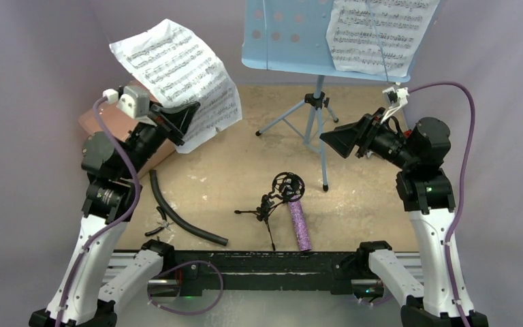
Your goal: Set up the instrument practice props
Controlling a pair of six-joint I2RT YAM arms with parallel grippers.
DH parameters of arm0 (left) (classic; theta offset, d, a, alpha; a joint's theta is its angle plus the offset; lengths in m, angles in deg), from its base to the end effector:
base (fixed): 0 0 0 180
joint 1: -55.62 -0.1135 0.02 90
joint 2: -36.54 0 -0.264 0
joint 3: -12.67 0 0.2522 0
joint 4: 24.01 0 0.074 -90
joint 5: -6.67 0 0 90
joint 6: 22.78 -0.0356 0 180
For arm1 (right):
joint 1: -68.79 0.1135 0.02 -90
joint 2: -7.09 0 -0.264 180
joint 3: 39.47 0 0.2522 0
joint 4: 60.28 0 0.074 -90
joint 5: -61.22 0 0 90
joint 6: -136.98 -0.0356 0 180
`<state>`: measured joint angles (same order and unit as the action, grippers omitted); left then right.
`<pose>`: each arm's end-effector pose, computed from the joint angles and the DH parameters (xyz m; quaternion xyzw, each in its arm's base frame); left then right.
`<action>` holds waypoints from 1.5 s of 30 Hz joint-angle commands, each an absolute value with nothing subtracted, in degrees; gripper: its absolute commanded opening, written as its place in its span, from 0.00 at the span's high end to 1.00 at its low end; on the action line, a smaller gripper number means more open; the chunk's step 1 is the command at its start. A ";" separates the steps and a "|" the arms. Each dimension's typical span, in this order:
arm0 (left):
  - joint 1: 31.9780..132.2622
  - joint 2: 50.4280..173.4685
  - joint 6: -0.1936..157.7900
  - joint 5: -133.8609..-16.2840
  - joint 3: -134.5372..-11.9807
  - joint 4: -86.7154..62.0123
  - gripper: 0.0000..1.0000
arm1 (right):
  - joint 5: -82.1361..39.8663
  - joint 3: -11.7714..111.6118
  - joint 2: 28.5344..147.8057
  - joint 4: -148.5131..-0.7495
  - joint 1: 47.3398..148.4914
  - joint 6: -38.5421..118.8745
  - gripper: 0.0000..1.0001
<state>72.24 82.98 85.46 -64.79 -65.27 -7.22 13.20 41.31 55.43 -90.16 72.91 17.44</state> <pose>0.1475 -0.0558 0.4639 0.1190 0.6045 -0.3280 0.7161 0.1556 0.0351 0.4505 -0.1106 0.6864 0.4323 0.5742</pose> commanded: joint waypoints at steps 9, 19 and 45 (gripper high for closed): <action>72.34 82.27 74.37 -40.61 -73.51 -14.50 1.00 | 19.10 44.38 55.53 -83.87 73.13 15.64 0.22; 72.40 84.20 85.77 -35.11 -70.80 -24.93 1.00 | 21.46 45.83 56.06 -83.13 73.10 15.51 0.20; 75.50 92.58 123.71 -41.45 -63.69 -41.63 1.00 | 27.14 45.44 57.88 -74.29 73.98 10.28 0.19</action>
